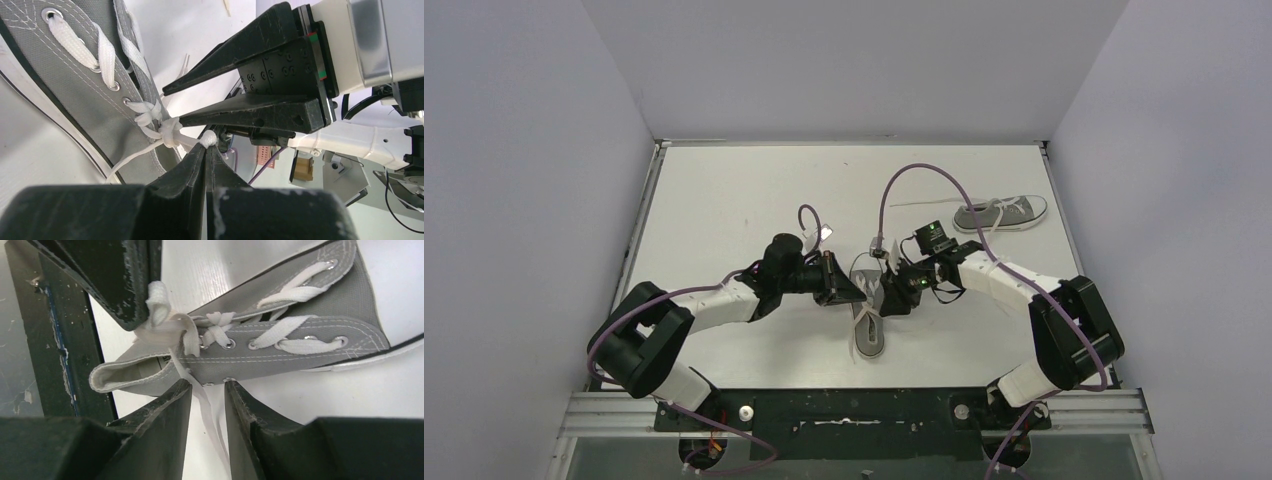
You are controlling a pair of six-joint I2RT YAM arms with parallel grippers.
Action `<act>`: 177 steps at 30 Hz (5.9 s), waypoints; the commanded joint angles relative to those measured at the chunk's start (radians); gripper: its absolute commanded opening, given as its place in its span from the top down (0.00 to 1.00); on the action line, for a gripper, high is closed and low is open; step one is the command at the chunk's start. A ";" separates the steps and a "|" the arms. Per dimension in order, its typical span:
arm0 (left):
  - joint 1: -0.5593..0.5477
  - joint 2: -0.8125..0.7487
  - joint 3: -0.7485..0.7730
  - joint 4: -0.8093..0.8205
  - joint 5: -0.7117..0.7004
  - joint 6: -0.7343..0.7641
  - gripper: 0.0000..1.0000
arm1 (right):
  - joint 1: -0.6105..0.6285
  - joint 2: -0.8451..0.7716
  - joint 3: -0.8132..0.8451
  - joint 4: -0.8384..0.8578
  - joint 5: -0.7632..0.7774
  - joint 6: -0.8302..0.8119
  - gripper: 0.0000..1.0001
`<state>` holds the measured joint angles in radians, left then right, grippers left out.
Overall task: Tie the shoes
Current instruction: Wrap the shoelace around the shoelace, then cross the shoelace with the shoelace.
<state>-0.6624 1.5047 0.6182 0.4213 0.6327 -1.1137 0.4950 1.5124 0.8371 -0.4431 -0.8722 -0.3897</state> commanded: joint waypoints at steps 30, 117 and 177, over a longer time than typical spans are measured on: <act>0.012 -0.069 -0.110 0.084 0.001 0.045 1.00 | 0.059 -0.232 -0.095 0.190 0.207 0.739 1.00; -0.055 0.215 0.523 -0.773 -0.072 0.846 0.62 | 0.178 -0.176 -0.124 0.281 0.300 0.835 1.00; 0.014 0.064 0.130 -0.155 0.094 0.463 0.74 | 0.189 -0.148 -0.064 0.299 0.440 0.943 1.00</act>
<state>-0.6460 1.5970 0.7155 0.2882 0.7197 -0.7055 0.6758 1.3499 0.7319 -0.2096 -0.4469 0.5480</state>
